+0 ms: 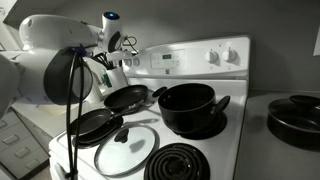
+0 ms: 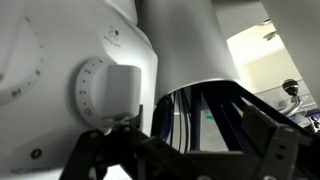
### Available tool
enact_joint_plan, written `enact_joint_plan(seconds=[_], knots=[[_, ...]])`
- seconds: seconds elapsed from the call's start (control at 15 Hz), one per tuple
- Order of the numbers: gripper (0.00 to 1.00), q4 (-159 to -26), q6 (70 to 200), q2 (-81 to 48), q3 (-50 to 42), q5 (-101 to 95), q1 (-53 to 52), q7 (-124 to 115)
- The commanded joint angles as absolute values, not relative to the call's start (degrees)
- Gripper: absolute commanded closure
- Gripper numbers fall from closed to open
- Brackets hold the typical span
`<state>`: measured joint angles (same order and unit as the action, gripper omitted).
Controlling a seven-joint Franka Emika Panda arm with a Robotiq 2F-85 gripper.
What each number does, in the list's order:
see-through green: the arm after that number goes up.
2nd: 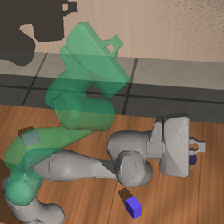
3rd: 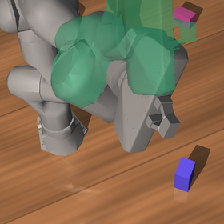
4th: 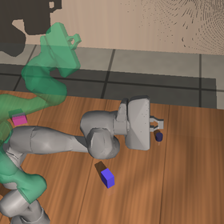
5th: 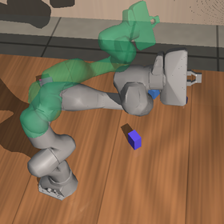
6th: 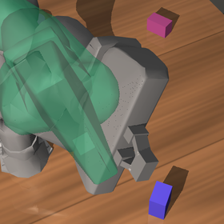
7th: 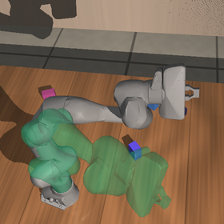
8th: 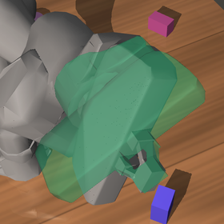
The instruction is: Press the switch on the left side of the stove
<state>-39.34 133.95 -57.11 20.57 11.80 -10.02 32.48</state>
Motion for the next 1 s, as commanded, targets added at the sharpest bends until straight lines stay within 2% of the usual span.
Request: enact_joint_plan(seconds=[0.0, 0.47, 0.93], knots=[[0.0, -41.52, 130.76, -54.16, 18.88, 9.97, -10.96, 29.31], [0.0, -44.94, 125.87, -48.72, 16.58, 5.05, -13.63, 23.32], [0.0, -52.13, 111.11, -40.14, 12.34, -4.35, -17.01, 17.05]])
